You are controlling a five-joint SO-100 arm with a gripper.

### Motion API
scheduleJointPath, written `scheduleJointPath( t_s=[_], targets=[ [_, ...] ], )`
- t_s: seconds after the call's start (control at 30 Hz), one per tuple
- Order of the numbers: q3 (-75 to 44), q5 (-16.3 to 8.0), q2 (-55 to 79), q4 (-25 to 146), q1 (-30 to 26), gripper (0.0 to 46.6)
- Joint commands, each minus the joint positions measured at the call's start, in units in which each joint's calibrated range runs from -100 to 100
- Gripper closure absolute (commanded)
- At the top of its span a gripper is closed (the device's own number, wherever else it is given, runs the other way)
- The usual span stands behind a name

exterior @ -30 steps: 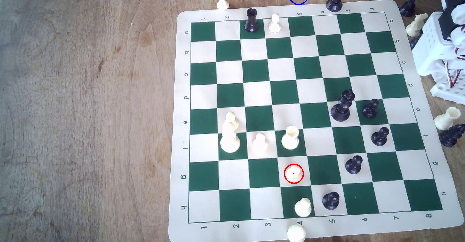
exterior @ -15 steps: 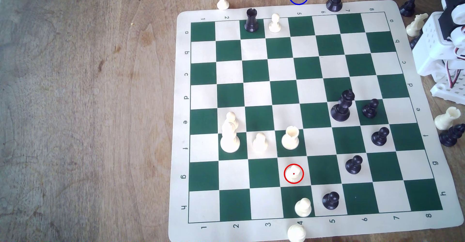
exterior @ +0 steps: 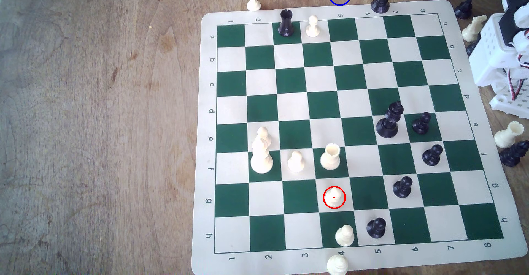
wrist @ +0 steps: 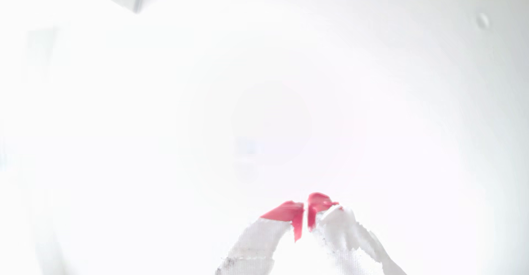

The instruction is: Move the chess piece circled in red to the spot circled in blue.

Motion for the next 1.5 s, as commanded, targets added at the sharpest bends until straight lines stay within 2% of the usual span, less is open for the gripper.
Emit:
scheduleJointPath(
  t_s=[0.0,0.07,0.1,0.13,0.37,0.57,0.77,0.83,0.93,1.17,1.3,1.47],
  targets=[
    [0.8,0.7,-0.1,25.0,-9.0,43.9],
    [0.8,1.4,0.0,32.6,-11.9,46.1],
    [0.8,2.6,0.0,35.8,-12.9,46.4],
    [0.8,4.8,0.0,42.8,-15.1,46.4],
    [-0.8,4.5,2.8,69.7,-24.3,46.4],
    [-12.6,3.8,18.2,84.9,-27.5,46.4],
    [-32.9,-0.3,36.0,102.8,-28.1,44.5],
    [-37.4,-0.6,40.4,106.0,-28.1,43.9],
    [-47.6,-2.2,49.6,113.5,-29.0,40.3],
    [-65.9,-4.9,66.4,122.8,-33.3,38.9],
    [-70.4,-5.8,73.3,124.1,-36.2,36.5],
    [-72.8,-5.0,83.1,125.7,-36.8,33.7]
  ],
)
